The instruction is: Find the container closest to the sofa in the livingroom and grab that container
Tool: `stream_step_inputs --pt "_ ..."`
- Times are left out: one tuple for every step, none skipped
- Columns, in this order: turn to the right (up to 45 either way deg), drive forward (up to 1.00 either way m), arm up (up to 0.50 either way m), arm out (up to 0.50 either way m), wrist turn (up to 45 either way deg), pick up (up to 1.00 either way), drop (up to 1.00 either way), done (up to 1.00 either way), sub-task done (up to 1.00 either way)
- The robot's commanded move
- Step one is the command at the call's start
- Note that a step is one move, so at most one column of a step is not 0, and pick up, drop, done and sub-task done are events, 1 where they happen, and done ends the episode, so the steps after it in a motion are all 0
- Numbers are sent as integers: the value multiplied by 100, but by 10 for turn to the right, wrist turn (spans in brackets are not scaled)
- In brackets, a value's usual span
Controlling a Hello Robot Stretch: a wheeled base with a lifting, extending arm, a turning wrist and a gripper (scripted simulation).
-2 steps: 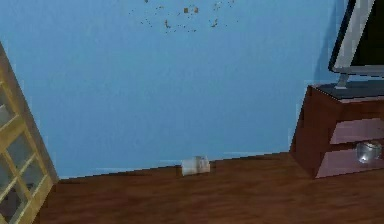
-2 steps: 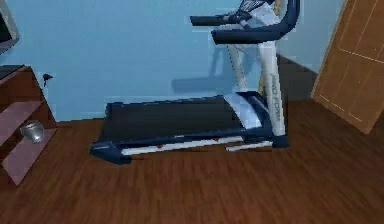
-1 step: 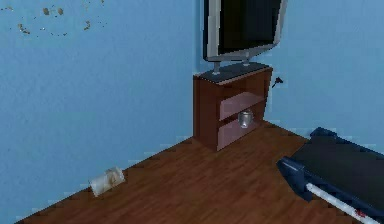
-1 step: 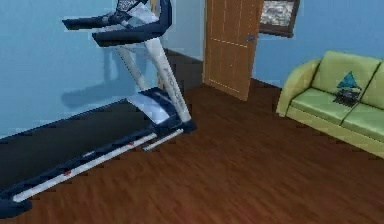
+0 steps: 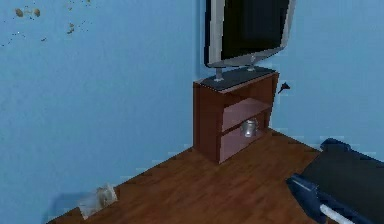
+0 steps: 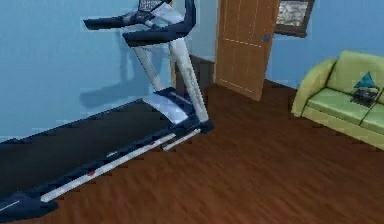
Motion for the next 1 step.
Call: stream_step_inputs --pt "60 0 0 0 0 0 0 0 0"
